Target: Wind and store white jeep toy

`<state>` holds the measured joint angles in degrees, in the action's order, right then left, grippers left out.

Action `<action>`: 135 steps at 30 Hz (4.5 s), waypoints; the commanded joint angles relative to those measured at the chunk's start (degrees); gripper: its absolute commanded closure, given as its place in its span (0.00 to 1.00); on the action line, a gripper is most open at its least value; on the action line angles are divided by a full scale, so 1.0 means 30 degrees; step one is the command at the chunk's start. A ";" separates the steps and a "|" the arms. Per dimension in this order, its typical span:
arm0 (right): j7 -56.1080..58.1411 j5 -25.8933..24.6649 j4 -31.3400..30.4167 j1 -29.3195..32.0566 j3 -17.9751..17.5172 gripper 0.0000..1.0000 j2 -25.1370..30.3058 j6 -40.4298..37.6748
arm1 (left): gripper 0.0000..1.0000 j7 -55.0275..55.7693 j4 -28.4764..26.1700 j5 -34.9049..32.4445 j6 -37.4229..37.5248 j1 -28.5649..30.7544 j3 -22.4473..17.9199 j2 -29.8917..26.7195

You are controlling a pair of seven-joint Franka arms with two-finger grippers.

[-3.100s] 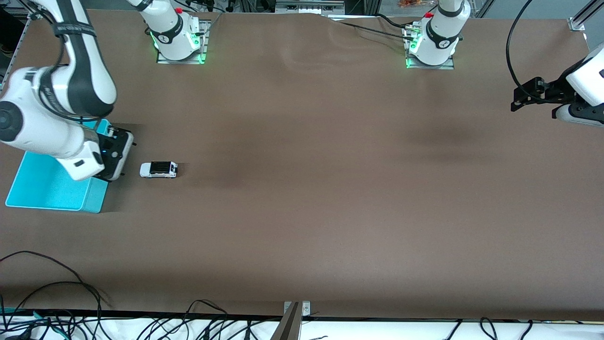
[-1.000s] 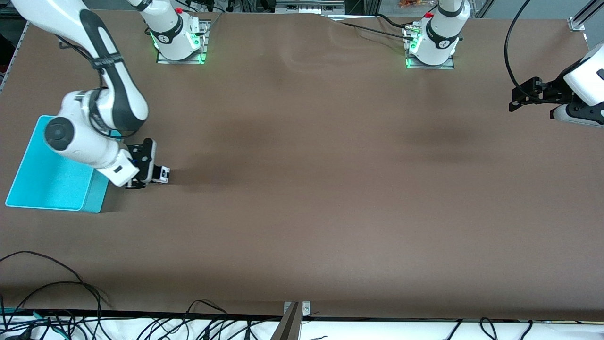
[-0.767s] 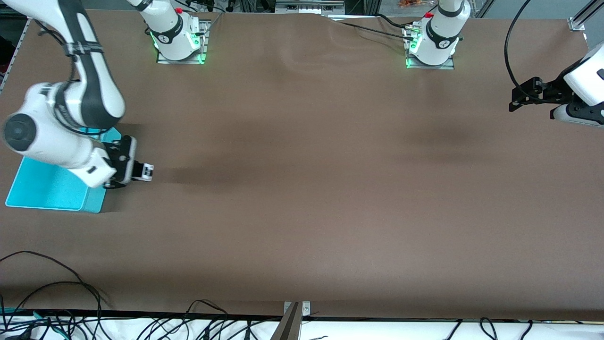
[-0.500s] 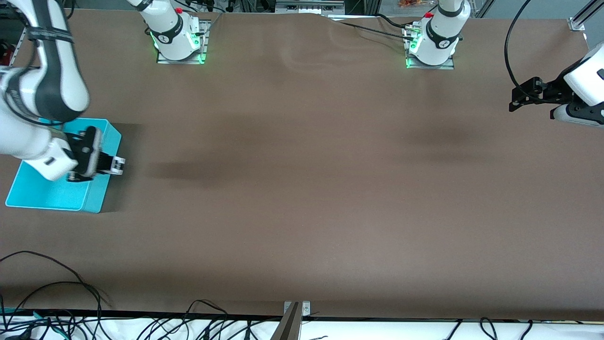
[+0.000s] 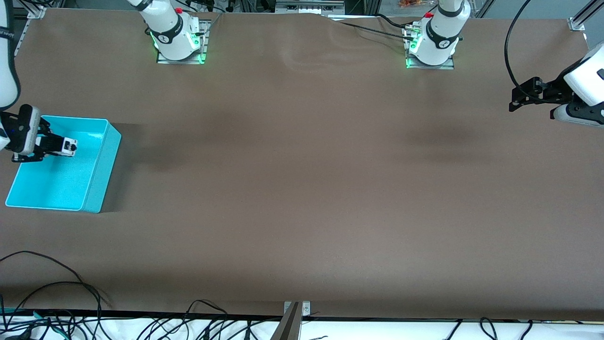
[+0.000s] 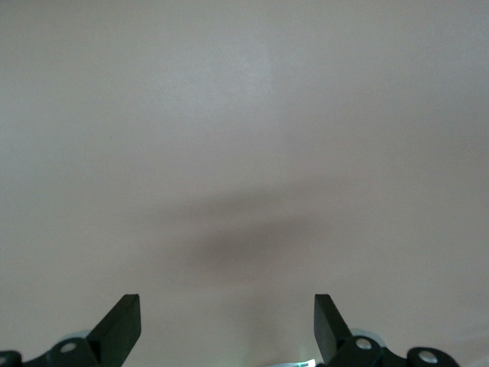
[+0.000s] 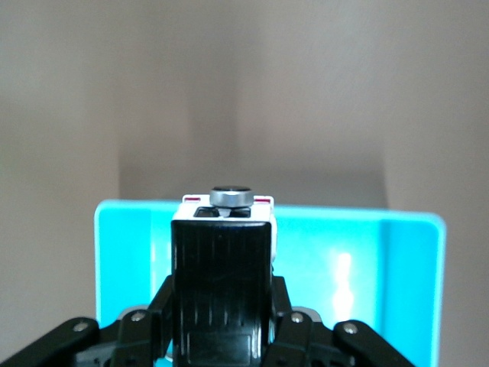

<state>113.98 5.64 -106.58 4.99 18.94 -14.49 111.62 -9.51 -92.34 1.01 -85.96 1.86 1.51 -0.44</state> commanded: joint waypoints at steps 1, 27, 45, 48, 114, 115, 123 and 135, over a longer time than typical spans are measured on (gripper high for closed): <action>0.1262 0.0608 -0.0156 0.0709 0.0073 0.79 -0.0911 0.0907 | 0.00 -0.0053 0.0605 0.0277 0.0351 -0.0034 -0.0005 0.0207; 0.5101 0.4066 -0.0127 0.3377 0.0014 0.79 -0.5951 0.4160 | 0.00 -0.0082 0.0839 0.0218 0.0351 -0.0093 0.0083 0.0236; 0.5131 0.4301 0.0078 0.3378 0.0014 0.00 -0.6041 0.3693 | 0.00 -0.0111 0.0839 0.0160 0.0351 -0.0063 0.0054 0.0236; 0.5131 0.4301 0.0369 0.3348 -0.0015 0.00 -0.5719 0.3109 | 0.00 -0.0111 0.0839 0.0160 0.0351 -0.0034 0.0054 0.0236; -3.3248 0.2162 1.2646 -0.5675 -0.0162 0.00 -0.2407 -0.9755 | 0.00 -0.0111 0.0868 0.0072 0.0351 -0.0005 0.0435 0.0207; -3.3248 0.2162 1.2646 -0.5675 -0.0162 0.00 -0.2407 -0.9726 | 0.00 -0.0111 0.0868 0.0072 0.0351 -0.0005 0.0435 0.0207; -3.3744 0.1988 1.2588 -0.6173 -0.0162 0.00 -0.2233 -0.9493 | 0.00 -0.0111 0.0868 0.0043 0.0351 0.0025 0.0435 0.0207; -3.7726 0.0113 0.8959 -0.3393 -0.4611 0.00 0.1017 -0.8701 | 0.00 -0.0140 0.0868 0.0072 0.0351 -0.0034 0.0552 0.0207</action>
<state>6.46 8.61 -71.82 -10.11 11.90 -18.26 83.84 -9.51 -91.45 1.01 -85.96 1.70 2.69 -0.39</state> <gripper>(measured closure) 0.000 0.000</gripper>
